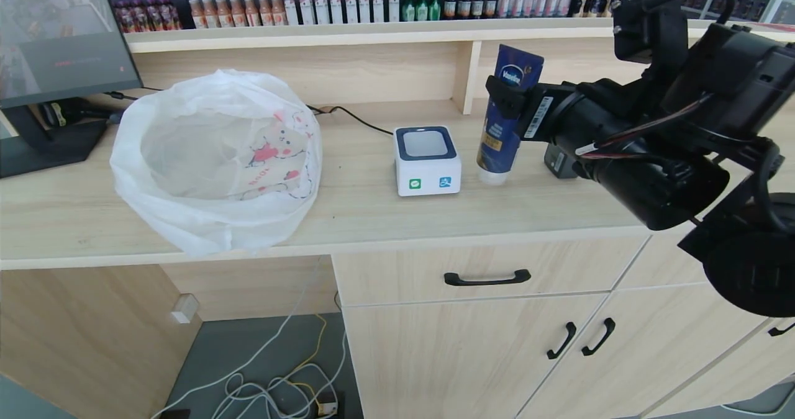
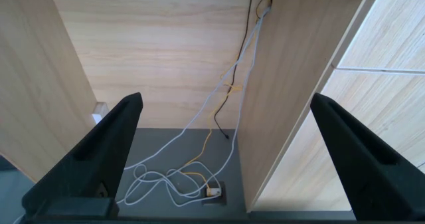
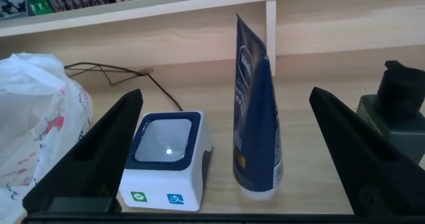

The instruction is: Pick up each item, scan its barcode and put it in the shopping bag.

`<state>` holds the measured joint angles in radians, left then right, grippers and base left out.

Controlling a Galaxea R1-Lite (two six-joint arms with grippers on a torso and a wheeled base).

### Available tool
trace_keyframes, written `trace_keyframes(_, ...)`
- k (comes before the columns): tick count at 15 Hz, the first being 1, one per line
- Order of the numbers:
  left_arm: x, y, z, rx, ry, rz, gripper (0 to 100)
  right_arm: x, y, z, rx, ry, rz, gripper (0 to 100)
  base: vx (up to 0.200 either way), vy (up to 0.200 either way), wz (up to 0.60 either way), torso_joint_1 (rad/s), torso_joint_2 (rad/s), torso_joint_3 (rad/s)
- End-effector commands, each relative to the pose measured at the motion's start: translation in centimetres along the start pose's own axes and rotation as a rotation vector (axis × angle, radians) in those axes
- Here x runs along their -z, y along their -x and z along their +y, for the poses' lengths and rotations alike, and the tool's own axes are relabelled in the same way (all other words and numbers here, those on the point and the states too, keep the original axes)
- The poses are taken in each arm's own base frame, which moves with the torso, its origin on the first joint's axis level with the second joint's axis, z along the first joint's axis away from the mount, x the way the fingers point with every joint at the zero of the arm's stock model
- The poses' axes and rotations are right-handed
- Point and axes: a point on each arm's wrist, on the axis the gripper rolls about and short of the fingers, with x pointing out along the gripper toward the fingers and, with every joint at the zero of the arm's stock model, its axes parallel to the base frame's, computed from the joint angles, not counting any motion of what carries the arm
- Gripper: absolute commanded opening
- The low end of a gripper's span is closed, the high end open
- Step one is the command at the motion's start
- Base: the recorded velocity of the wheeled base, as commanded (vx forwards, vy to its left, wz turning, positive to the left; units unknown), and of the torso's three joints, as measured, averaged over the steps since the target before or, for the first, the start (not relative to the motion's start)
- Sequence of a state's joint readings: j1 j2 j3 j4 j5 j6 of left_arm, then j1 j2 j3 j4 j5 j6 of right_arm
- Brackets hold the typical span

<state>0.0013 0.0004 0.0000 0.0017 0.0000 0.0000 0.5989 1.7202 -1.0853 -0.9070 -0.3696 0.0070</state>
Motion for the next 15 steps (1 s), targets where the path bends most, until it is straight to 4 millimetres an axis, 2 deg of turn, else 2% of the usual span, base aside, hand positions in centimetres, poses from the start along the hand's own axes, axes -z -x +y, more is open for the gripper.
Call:
trace_keyframes(1, 0.0, 0.0, 0.0, 0.000, 0.000, -0.001, 100, 0.9, -1.2, 0.2, 0.007, 0.005, 0.010, 100, 0.000, 0.000, 0.00, 0.000, 0.00, 0.000)
trace_keyframes(5, 0.0, 0.0, 0.0, 0.000, 0.000, -0.001, 100, 1.8, -1.9, 0.2, 0.013, 0.014, 0.026, 100, 0.000, 0.000, 0.00, 0.000, 0.00, 0.000)
trace_keyframes(8, 0.0, 0.0, 0.0, 0.000, 0.000, -0.001, 100, 2.5, -3.5, -0.4, 0.038, 0.016, 0.015, 100, 0.000, 0.000, 0.00, 0.000, 0.00, 0.000)
trace_keyframes(15, 0.0, 0.0, 0.0, 0.000, 0.000, -0.001, 100, 4.5, -5.5, -2.6, 0.073, 0.043, 0.045, 100, 0.000, 0.000, 0.00, 0.000, 0.00, 0.000)
